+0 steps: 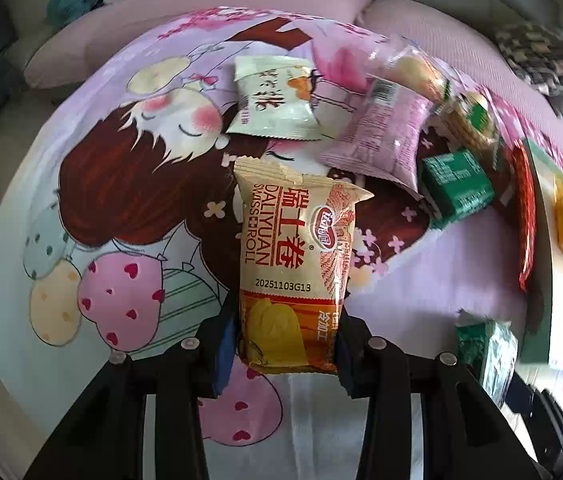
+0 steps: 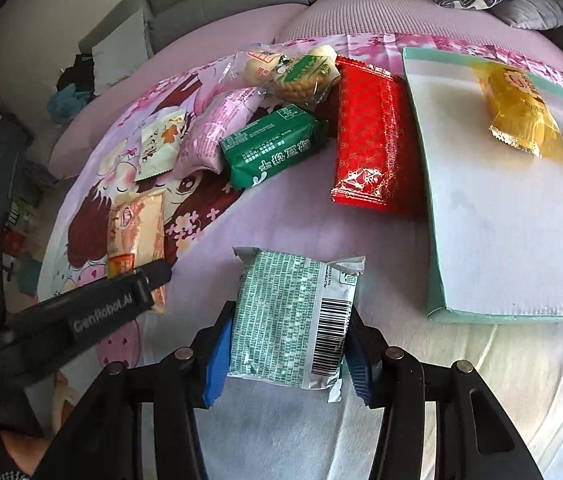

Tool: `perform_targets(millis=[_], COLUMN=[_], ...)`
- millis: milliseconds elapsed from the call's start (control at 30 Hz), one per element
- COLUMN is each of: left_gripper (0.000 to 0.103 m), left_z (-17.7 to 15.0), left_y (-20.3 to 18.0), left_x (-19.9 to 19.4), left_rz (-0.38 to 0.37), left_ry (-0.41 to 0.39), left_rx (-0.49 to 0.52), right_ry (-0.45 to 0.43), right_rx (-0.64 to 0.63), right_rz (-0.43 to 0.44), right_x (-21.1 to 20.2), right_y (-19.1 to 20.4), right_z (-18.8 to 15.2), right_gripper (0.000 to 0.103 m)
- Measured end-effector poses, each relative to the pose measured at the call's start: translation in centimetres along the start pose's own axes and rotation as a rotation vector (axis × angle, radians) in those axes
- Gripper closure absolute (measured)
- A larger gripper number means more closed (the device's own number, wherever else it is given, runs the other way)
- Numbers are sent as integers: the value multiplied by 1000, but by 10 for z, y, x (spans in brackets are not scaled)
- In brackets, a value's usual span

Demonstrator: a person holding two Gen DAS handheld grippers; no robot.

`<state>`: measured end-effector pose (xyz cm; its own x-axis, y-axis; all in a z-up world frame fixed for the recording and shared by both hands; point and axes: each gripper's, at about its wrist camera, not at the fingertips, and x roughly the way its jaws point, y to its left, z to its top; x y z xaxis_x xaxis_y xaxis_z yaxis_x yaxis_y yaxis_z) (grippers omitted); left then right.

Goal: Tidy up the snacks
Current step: 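Carry both packs into the teal tray and open both tools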

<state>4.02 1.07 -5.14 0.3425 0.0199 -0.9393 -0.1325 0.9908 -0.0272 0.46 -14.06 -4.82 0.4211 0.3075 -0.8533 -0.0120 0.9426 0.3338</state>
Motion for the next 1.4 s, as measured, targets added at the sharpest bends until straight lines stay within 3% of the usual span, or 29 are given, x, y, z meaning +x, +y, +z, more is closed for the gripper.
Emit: perform_targets(millis=[300, 333, 533, 800, 1100, 1400], left_gripper=[61, 61, 61, 61, 61, 61], left_z=[8, 11, 23, 26, 23, 7], left_y=[11, 24, 10, -32, -115, -197], left_x=[-20, -23, -42, -58, -71, -53], left_rz=[-30, -34, -36, -111, -201, -275], left_ry=[-62, -71, -130, -146, -140, -57], left_rx=[-68, -70, -50, 31, 237, 425], right_ry=[-40, -54, -188, -290, -344, -377], right_rx=[126, 133, 138, 232, 420, 563], right_rz=[134, 146, 188, 29, -130, -251], right_x=[-26, -32, -80, -118, -142, -154], right_y=[-35, -38, -50, -103, -187, -250], right_z=[13, 15, 27, 35, 28, 13], right_gripper=[51, 51, 51, 51, 51, 51])
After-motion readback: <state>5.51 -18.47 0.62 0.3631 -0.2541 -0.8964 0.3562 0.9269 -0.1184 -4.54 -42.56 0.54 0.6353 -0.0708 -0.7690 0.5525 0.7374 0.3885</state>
